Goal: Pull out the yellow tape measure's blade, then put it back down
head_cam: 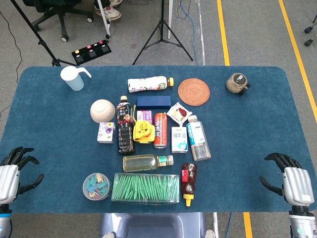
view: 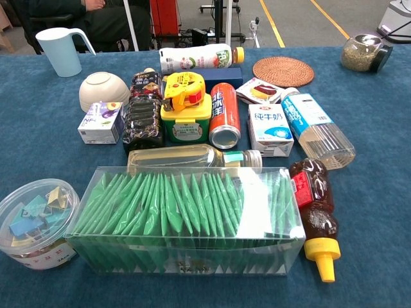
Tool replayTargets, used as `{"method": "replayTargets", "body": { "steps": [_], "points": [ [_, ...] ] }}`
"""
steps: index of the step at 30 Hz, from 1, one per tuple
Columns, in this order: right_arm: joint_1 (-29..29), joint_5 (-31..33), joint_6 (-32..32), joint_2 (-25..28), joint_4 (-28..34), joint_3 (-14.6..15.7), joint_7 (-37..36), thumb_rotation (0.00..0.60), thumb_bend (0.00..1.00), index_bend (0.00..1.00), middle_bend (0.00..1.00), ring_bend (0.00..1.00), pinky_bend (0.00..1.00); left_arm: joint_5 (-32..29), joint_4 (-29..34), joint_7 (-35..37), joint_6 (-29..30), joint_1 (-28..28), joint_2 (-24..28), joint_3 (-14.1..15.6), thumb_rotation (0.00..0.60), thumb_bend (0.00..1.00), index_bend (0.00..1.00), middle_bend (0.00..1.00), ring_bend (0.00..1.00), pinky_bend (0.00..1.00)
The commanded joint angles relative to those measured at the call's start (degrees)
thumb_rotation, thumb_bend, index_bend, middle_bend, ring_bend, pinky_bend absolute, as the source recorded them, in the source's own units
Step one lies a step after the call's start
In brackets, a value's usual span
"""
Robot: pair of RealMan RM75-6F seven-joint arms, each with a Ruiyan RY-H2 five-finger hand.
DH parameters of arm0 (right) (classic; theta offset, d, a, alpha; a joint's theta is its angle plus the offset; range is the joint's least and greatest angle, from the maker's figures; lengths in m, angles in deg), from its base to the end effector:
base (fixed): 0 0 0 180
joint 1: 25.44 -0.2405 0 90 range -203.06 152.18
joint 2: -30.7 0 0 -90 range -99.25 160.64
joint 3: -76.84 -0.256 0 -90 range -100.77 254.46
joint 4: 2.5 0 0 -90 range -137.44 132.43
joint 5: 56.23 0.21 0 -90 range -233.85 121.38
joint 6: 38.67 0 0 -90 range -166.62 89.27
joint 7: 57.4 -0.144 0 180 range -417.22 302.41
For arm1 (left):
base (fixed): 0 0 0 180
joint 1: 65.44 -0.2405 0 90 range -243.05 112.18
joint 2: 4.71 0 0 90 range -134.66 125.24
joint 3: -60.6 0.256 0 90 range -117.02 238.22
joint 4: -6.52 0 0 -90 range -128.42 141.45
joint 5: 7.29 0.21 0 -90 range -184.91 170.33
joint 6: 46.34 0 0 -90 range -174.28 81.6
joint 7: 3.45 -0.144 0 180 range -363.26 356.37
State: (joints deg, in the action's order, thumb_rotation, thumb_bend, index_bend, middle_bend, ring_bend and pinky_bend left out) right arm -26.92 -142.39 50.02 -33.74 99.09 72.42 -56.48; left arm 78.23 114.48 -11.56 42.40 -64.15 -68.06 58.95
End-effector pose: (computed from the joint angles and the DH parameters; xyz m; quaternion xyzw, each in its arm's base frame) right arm -0.2825 -0.1668 0.1568 0.5392 -0.4214 0.4424 0.5797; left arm -0.2668 0.1555 0.1501 -0.5531 -0.4315 -0.4126 0.5811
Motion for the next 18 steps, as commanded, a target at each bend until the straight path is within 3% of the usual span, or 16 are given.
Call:
{"method": "replayTargets", "body": {
  "steps": [1, 11, 18],
  "points": [
    [0.0, -0.1, 0.0, 0.0, 0.1, 0.0, 0.1, 0.6, 0.23, 0.34, 0.33, 0.28, 0.28, 0.1, -0.1, 0.2, 0.0, 0.0, 0.1, 0.0, 0.6, 0.21, 0.45, 0.24, 0.13, 0.26],
    [0.0, -0.2, -0.2, 0.3, 0.5, 0.2, 0.6, 0.6, 0.23, 0.34, 0.33, 0.28, 0.28, -0.3, -0.9, 1.3, -2.0, 1.4, 1.1, -0.7, 0.6, 0.22, 0.45, 0.24, 0.14, 0.26],
    [0.3, -0.7, 0.1, 1.0, 1.2, 0.4, 1.0, 0.6, 0.23, 0.34, 0.33, 0.28, 0.28, 0.2, -1.7, 3.2, -6.8, 5.8, 3.7, -3.0, 0.6, 0.21, 0.45, 0.24, 0.15, 0.26]
  ]
}}
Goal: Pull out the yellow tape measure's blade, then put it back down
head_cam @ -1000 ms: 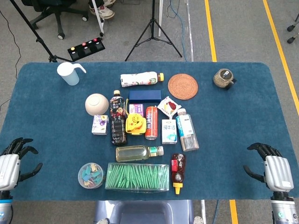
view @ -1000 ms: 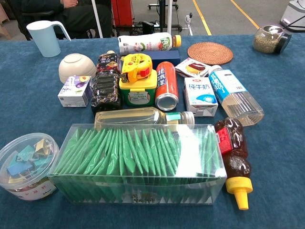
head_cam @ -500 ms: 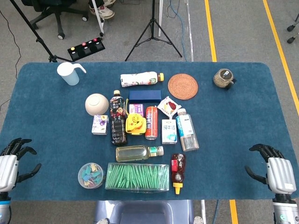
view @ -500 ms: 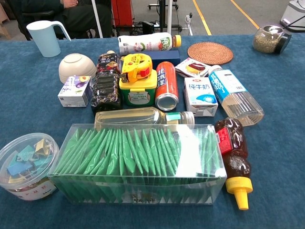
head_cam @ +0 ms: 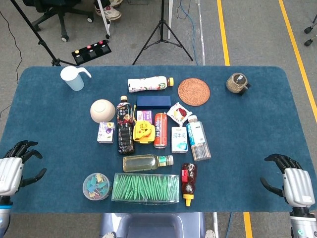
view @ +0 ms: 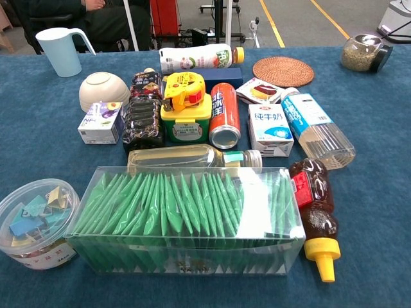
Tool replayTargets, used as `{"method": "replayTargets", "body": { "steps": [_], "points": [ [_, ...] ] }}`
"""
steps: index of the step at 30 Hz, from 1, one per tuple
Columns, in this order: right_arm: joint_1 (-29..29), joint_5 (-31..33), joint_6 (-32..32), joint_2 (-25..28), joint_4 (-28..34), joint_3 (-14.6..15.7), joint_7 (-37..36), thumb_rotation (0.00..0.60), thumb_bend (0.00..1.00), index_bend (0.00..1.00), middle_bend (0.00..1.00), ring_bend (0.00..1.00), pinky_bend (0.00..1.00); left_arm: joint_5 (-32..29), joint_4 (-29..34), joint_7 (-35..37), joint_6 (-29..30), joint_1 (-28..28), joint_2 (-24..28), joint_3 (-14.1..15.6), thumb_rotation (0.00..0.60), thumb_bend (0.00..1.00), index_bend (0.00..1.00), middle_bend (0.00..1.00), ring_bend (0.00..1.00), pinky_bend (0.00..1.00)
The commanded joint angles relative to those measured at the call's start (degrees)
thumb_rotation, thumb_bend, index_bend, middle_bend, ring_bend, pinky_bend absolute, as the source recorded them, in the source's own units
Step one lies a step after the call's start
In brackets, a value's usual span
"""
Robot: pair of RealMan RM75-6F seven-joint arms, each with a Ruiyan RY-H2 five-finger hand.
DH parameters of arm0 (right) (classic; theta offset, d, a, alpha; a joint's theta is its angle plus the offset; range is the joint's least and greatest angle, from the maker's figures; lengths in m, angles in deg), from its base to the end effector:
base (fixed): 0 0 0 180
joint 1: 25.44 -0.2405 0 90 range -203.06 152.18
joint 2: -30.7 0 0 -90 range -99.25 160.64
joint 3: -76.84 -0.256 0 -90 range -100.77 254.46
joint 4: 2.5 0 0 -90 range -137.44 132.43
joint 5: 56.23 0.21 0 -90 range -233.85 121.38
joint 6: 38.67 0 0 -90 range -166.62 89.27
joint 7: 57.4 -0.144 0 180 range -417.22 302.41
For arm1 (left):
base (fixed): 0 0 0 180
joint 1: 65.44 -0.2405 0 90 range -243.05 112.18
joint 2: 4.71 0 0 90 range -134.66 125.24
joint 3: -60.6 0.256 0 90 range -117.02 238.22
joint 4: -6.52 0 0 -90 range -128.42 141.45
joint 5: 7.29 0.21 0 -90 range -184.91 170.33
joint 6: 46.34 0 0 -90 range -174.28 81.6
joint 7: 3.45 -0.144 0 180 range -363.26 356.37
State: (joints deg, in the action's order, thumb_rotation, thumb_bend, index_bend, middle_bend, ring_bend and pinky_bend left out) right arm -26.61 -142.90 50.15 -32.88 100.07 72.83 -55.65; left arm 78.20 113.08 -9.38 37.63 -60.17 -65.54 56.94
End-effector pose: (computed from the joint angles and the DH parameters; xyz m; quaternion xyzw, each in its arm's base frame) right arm -0.2804 -0.1638 0.1591 0.5444 -0.4189 0.4375 0.5804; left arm -0.2635 0.1814 0.1564 -0.5865 -0.4135 -0.4146 0.5596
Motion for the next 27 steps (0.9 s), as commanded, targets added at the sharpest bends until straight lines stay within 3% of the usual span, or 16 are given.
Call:
{"method": "replayTargets", "body": {
  "steps": [1, 11, 18, 27],
  "points": [
    [-0.1, -0.2, -0.1, 0.3, 0.4, 0.0, 0.2, 0.6, 0.23, 0.34, 0.33, 0.28, 0.28, 0.2, -0.4, 1.3, -3.0, 2.6, 1.6, -1.3, 0.6, 0.21, 0.45, 0.24, 0.15, 0.26],
    [0.0, -0.5, 0.2, 1.4, 2.2, 0.0, 1.0, 0.6, 0.23, 0.34, 0.33, 0.28, 0.28, -1.0, -3.7, 0.8, -11.9, 10.7, 2.1, -4.7, 0.6, 0.22, 0.45, 0.24, 0.15, 0.26],
    [-0.2, 0.0, -0.6, 2.3, 3.8, -0.1, 2.1, 0.6, 0.23, 0.34, 0.33, 0.28, 0.28, -2.3, -8.5, 1.1, -19.2, 18.9, -1.8, -8.0, 0.6, 0.22, 0.45, 0.24, 0.15, 0.26],
    [-0.3, 0.1, -0.6, 2.7, 5.5, -0.2, 4.0, 0.6, 0.23, 0.33, 0.33, 0.28, 0.28, -2.8, -13.7, 0.7, -26.5, 28.1, -6.0, -10.5, 0.6, 0.2, 0.23, 0.2, 0.12, 0.25]
  ]
}}
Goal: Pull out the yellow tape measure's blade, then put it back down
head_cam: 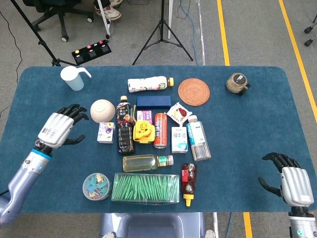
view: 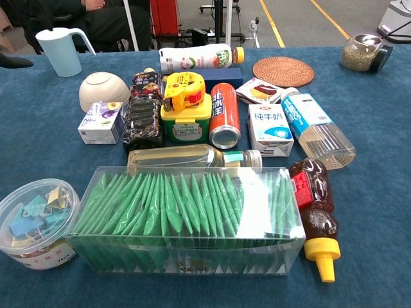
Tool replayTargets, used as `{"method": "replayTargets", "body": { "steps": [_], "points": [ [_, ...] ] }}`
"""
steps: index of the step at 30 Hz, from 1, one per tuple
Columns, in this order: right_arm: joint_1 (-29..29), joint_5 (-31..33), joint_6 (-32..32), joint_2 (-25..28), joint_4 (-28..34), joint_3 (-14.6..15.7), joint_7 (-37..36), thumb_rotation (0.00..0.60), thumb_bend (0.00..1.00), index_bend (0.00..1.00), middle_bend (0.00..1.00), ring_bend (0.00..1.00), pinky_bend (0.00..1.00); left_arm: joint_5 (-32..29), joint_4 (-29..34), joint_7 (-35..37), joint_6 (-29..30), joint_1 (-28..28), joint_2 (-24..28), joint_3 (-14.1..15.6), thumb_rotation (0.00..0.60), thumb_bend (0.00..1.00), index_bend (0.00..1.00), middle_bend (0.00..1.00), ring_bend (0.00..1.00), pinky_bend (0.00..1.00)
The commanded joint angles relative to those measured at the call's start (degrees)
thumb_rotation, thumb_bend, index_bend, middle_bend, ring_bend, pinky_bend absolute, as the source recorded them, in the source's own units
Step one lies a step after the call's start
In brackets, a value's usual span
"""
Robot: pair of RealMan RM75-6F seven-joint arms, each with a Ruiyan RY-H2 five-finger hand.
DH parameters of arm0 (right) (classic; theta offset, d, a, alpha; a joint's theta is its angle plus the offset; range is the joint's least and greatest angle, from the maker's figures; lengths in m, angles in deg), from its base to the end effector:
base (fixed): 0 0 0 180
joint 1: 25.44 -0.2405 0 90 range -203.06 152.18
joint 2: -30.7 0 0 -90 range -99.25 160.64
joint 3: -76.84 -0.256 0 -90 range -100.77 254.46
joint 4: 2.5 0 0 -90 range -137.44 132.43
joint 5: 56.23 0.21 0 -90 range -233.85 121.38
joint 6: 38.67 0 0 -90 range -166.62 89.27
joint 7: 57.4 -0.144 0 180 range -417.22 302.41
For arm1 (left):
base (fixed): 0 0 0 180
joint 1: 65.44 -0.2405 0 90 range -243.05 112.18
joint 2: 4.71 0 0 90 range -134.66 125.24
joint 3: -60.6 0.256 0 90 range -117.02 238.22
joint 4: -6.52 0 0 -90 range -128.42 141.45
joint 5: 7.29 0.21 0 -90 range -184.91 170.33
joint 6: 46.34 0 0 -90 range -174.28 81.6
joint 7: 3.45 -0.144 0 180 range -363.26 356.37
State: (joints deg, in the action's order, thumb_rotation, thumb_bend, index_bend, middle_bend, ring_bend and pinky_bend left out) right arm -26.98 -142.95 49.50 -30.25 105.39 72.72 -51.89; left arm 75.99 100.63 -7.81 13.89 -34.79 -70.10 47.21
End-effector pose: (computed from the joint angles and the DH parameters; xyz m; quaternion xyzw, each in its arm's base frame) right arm -0.2638 -0.1653 0.1654 0.5543 -0.4142 0.4319 0.5786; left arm -0.1889 0.3282 0.1217 -0.7231 -0.3080 -0.4219 0.4519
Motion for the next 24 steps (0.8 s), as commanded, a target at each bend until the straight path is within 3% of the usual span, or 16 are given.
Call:
{"method": "replayTargets", "body": {
  "steps": [1, 7, 24],
  "points": [
    [0.0, 0.3, 0.1, 0.1, 0.3, -0.1, 0.3, 0.6, 0.23, 0.33, 0.33, 0.28, 0.28, -0.9, -1.4, -1.2, -3.6, 3.6, -1.8, -0.8, 0.6, 0.2, 0.2, 0.18, 0.1, 0.25],
    [0.2, 0.7, 0.4, 0.3, 0.6, -0.3, 0.8, 0.6, 0.23, 0.33, 0.33, 0.28, 0.28, -3.3, -3.9, -3.3, -7.8, 8.3, -5.2, -2.0, 0.6, 0.19, 0.12, 0.1, 0.04, 0.23],
    [1.8, 1.6, 2.2, 0.7, 0.0, -0.2, -0.2, 0.6, 0.23, 0.33, 0.33, 0.28, 0.28, -6.9, -11.3, -9.8, -12.6, 17.9, -15.0, -1.6, 0.6, 0.18, 0.08, 0.06, 0.0, 0.18]
  ]
}}
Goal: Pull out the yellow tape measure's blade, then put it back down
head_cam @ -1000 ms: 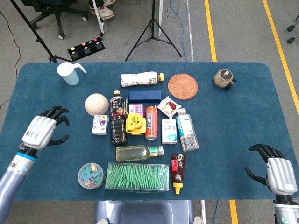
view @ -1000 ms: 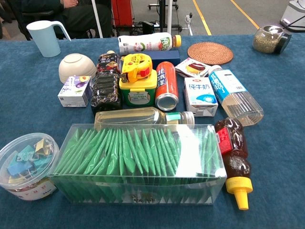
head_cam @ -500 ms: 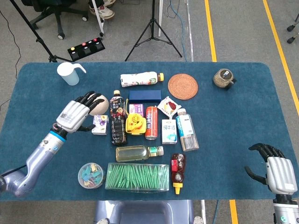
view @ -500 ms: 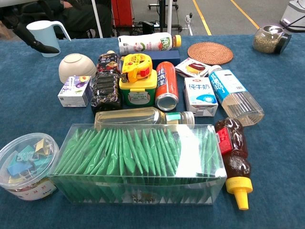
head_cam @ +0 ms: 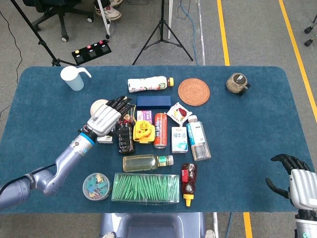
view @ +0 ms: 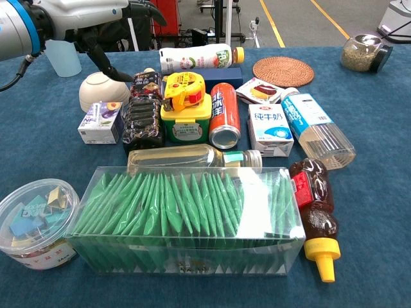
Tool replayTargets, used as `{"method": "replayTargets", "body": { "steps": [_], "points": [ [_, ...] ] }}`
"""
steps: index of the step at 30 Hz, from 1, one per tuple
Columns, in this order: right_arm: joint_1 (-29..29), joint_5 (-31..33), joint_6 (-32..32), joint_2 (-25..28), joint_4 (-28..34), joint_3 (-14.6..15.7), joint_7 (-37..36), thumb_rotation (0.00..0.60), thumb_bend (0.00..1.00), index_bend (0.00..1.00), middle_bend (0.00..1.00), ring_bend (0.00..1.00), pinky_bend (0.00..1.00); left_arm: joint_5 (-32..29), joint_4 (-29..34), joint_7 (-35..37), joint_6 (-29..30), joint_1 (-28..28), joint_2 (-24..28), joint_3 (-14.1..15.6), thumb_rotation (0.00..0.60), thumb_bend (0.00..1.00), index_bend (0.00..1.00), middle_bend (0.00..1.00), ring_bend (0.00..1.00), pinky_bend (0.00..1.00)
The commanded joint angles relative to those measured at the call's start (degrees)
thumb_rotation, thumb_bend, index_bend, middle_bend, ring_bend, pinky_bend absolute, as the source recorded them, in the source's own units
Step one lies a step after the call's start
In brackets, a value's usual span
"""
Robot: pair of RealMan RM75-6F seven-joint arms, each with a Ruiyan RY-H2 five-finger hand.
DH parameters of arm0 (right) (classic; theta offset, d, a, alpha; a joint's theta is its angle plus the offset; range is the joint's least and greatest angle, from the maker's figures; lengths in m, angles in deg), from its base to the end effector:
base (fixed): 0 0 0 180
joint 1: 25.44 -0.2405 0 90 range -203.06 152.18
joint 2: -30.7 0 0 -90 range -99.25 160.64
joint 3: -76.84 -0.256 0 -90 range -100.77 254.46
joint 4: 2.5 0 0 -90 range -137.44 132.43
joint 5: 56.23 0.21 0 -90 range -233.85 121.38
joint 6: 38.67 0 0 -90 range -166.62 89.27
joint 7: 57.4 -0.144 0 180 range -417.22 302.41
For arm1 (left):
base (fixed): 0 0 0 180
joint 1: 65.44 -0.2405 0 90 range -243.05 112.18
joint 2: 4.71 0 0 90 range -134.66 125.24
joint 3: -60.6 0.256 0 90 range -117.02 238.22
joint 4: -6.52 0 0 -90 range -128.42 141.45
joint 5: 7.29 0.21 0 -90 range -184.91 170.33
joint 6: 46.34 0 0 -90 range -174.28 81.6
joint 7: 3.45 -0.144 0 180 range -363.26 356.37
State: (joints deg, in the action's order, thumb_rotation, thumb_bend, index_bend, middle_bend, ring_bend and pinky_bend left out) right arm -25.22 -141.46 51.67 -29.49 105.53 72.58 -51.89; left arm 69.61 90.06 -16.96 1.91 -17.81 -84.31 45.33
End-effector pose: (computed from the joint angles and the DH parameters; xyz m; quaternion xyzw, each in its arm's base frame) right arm -0.2716 -0.1571 0.1752 0.5335 -0.4145 0.4242 0.6029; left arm -0.1073 0.3852 0.0386 -0.7913 -0.2502 -0.3958 0.3931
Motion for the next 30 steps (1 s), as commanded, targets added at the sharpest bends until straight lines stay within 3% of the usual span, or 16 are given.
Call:
{"method": "replayTargets", "body": {
  "steps": [1, 18, 30],
  "points": [
    [0.1, 0.2, 0.0, -0.1, -0.3, -0.1, -0.3, 0.6, 0.23, 0.33, 0.33, 0.28, 0.28, -0.7, -1.1, -1.0, -0.7, 1.3, -1.2, 0.3, 0.6, 0.18, 0.08, 0.06, 0.0, 0.18],
    [0.4, 1.0, 0.0, -0.1, -1.8, -0.4, -2.1, 0.6, 0.23, 0.34, 0.33, 0.28, 0.27, -3.0, -6.5, -3.4, -0.3, 5.0, -8.3, 1.1, 0.6, 0.18, 0.08, 0.05, 0.0, 0.17],
    [0.7, 1.0, 0.0, -0.1, -3.1, -0.3, -3.9, 0.6, 0.23, 0.33, 0.33, 0.28, 0.27, -4.5, -4.4, -5.5, 0.6, 6.7, -9.4, 1.1, 0.6, 0.18, 0.08, 0.05, 0.0, 0.17]
  ]
}}
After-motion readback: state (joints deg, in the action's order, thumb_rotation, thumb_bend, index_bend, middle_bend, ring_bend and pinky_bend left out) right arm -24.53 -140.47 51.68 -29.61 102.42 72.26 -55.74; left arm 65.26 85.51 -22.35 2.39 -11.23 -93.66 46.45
